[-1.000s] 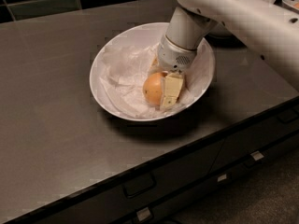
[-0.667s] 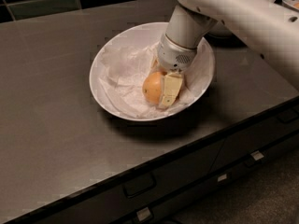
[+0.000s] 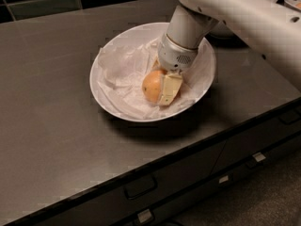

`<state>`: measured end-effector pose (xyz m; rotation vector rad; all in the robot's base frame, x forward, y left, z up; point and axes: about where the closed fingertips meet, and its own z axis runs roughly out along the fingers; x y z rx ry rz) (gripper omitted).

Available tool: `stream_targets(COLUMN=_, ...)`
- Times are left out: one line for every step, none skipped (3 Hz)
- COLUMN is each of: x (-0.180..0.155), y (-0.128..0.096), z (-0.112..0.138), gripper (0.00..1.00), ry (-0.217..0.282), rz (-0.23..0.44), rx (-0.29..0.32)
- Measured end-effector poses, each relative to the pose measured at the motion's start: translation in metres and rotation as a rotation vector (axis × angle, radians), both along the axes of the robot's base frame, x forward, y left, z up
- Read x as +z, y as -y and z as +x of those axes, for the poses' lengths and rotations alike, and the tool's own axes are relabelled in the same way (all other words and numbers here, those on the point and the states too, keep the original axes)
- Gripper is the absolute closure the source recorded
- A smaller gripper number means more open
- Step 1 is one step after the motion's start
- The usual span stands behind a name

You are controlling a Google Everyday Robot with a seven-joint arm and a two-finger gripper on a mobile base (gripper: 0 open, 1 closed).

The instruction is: Pick orange from white bowl

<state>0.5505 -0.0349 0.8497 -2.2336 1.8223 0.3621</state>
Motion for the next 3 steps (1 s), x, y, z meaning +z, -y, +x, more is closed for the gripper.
stream_targets(x=0.01, y=-0.003, z=0.006, gripper=1.0, ry=0.018, rz=0.008, rx=0.006)
stream_targets(x=0.027, y=-0.003, z=0.009, gripper=1.0, ry=0.048, rz=0.033, rx=0.004)
stream_targets(x=0.044, y=0.0, z=0.009, gripper=1.0, ry=0.096, rz=0.051, rx=-0.011)
